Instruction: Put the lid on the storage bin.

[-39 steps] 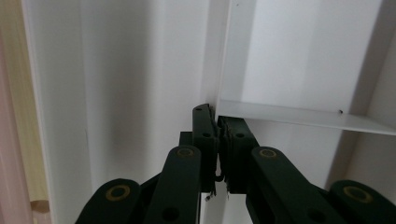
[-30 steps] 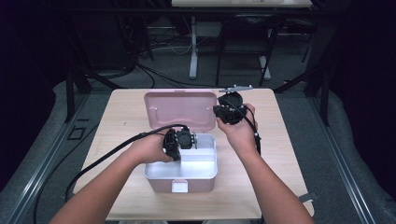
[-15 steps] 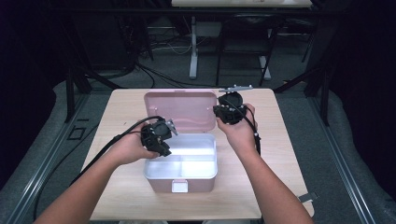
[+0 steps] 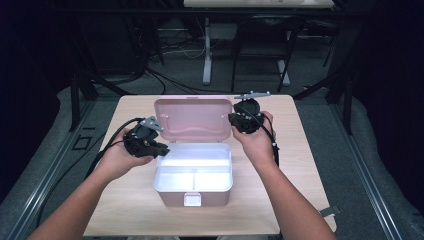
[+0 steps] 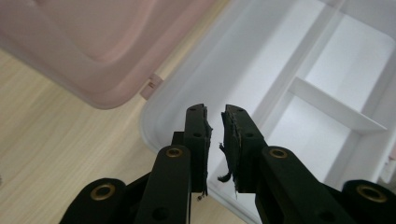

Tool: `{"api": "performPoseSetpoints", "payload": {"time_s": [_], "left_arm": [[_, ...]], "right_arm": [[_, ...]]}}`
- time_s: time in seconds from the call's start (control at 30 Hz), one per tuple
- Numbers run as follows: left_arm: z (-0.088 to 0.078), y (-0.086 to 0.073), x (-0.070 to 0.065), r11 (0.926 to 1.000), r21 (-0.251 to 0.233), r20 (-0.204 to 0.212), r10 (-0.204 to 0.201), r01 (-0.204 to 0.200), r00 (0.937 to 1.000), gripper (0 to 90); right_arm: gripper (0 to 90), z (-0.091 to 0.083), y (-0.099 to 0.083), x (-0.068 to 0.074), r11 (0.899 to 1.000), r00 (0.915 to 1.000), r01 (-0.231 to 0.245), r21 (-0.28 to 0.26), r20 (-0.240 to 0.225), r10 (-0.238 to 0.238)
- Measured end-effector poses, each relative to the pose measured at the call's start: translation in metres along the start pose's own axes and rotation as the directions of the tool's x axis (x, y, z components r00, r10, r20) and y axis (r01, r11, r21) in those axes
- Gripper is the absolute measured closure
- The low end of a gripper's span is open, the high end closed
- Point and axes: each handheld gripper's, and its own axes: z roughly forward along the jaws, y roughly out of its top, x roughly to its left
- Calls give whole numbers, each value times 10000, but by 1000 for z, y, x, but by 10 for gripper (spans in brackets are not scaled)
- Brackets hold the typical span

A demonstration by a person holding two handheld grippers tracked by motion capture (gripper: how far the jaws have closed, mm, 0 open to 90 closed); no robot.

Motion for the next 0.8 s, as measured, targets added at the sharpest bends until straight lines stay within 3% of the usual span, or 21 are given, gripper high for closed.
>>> {"api": "performPoseSetpoints", "payload": {"time_s": [0.2,0.27,0.37,0.53,0.7,0.77,0.8], "left_arm": [[-14,-4,5,9936,-990,-892,-627,538,9940,783],[-17,-4,7,9906,-1124,-968,-886,775,9914,764],[-21,-5,10,9834,-1511,-1593,-1249,1009,9793,721],[-29,-4,16,9511,-2723,-1931,-2022,1455,9601,700],[-24,0,22,9385,-2990,-2282,-2457,1724,9421,680],[-21,2,25,9260,-3261,-2409,-2762,1904,9304,679],[-21,3,25,9219,-3325,-2368,-2856,1988,9286,679]], "right_arm": [[879,0,-1,1,10000,9999,-10,-43,104,11],[879,-1,-1,1,10000,10000,4,1,9,-4],[879,-1,-1,1,10000,10000,9,-30,-3,-9],[879,-2,-2,0,10000,9998,44,-32,-174,-45],[879,-2,-3,1,9999,10000,52,-102,12,-51],[879,-2,-3,1,9999,10000,55,-155,8,-55],[879,-2,-3,1,9999,10000,58,-137,-2,-58]]}}
